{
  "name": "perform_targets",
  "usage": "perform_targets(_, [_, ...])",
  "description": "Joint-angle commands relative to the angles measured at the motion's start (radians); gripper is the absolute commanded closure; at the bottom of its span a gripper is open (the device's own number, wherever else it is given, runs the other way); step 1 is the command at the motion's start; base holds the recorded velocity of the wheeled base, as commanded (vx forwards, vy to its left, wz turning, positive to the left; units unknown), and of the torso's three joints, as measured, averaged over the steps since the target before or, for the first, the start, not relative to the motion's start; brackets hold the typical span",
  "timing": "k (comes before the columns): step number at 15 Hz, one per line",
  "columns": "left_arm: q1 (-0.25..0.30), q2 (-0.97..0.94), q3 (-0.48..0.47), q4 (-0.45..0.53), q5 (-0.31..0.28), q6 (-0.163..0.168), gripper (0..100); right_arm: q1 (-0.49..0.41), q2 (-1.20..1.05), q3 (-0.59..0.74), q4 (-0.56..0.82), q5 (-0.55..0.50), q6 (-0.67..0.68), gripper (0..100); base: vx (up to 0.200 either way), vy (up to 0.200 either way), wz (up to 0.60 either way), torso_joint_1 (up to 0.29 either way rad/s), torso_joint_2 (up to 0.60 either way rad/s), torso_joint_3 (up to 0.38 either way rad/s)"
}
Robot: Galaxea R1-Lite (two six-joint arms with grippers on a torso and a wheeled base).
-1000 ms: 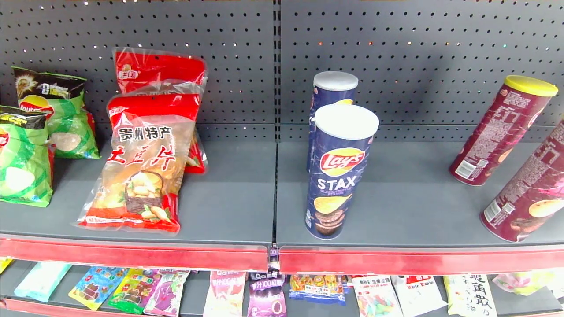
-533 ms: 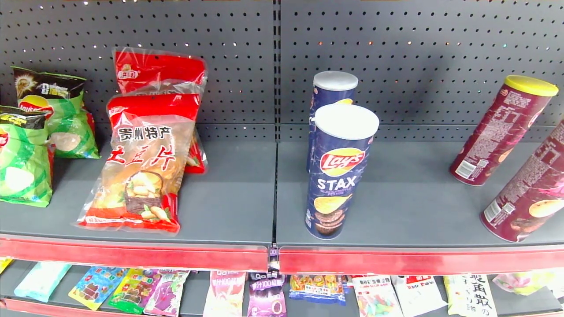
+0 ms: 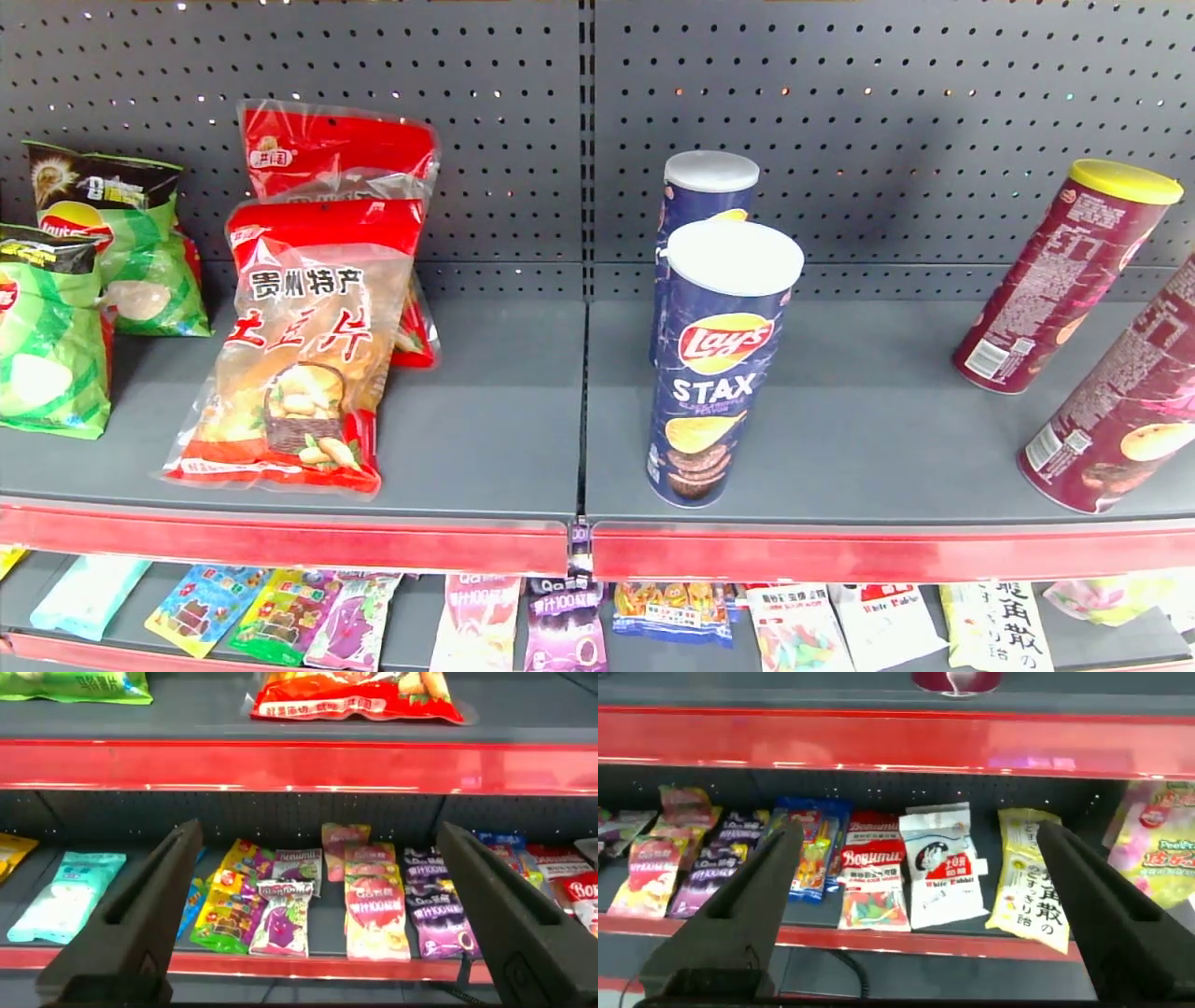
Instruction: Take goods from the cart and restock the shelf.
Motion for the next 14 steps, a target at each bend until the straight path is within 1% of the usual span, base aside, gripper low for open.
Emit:
perform_targets(1, [0.0,0.002,0.001,0.0,0.001,-0.001,0,-0.003,0.002,0.002,0.001,0.033,0.004,0,0.0,0.0,0.0,0.0,0.0,0.0])
perform_targets(4, [0.0,0.002,0.001,0.0,0.001,-0.001,0,-0.022,-0.012,0.002,0.001,-0.01,0.0,0,0.0,0.0,0.0,0.0,0.0,0.0])
perform_targets(5, [0.0,0.002,0.001,0.0,0.001,0.0,0,-0.094,-0.029,0.002,0.001,-0.01,0.003,0,0.0,0.0,0.0,0.0,0.0,0.0])
perform_targets(7, [0.0,0.002,0.001,0.0,0.001,0.0,0,-0.084,-0.038,0.002,0.001,-0.01,0.009,0,0.0,0.0,0.0,0.0,0.0,0.0])
perform_targets(8, [0.0,0.002,0.001,0.0,0.001,0.002,0,-0.066,-0.087,0.002,0.0,-0.01,0.01,0,0.0,0.0,0.0,0.0,0.0,0.0])
perform_targets(11, [0.0,0.002,0.001,0.0,0.001,0.0,0,-0.063,-0.089,0.002,0.001,-0.018,0.015,0,0.0,0.0,0.0,0.0,0.0,0.0])
perform_targets(14, [0.0,0.002,0.001,0.0,0.001,0.0,0,-0.063,-0.089,0.002,0.001,-0.016,0.017,0,-0.2,0.0,0.0,0.01,0.01,-0.001])
